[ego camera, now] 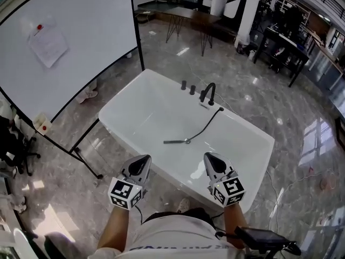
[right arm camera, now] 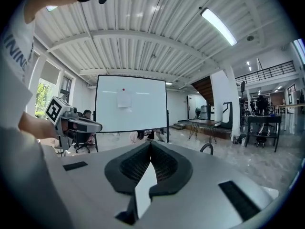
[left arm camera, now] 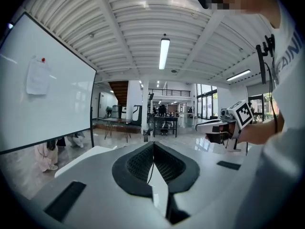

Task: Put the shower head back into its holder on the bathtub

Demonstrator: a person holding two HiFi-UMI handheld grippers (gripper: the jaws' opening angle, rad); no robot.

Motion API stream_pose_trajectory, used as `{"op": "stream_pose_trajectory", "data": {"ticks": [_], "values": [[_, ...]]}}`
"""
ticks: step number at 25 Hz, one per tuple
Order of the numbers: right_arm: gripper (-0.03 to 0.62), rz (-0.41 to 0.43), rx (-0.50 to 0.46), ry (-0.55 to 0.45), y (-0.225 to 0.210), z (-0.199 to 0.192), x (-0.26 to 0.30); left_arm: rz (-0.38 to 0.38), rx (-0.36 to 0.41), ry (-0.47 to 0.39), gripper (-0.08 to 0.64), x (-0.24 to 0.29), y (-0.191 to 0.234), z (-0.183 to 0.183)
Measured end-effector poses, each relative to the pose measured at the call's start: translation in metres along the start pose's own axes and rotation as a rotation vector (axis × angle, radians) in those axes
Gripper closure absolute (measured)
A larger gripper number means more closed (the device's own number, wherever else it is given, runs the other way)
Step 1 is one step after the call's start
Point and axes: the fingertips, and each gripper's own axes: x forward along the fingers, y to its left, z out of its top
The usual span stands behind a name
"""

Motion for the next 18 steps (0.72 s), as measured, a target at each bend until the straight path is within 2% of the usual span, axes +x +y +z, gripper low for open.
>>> {"op": "stream_pose_trajectory", "data": {"ticks": [9, 14, 18], "values": [[0.580, 0.005, 0.079, 0.006, -0.072, -0.030, 0.024, -0.020, 0.024, 0.067, 0.541, 0.079, -0.014, 0.000], [0.580, -0.039, 0.103, 0.009, -0.099, -0.035, 0.032, -0.057, 0.051, 0.067, 0.541, 0.112, -0.008, 0.008], [0.580, -0.089, 0.093, 0.011, -0.112, -0.031, 0.046, -0.119, 0.054, 0.053, 0.541, 0.141, 0.005, 0.013]]}}
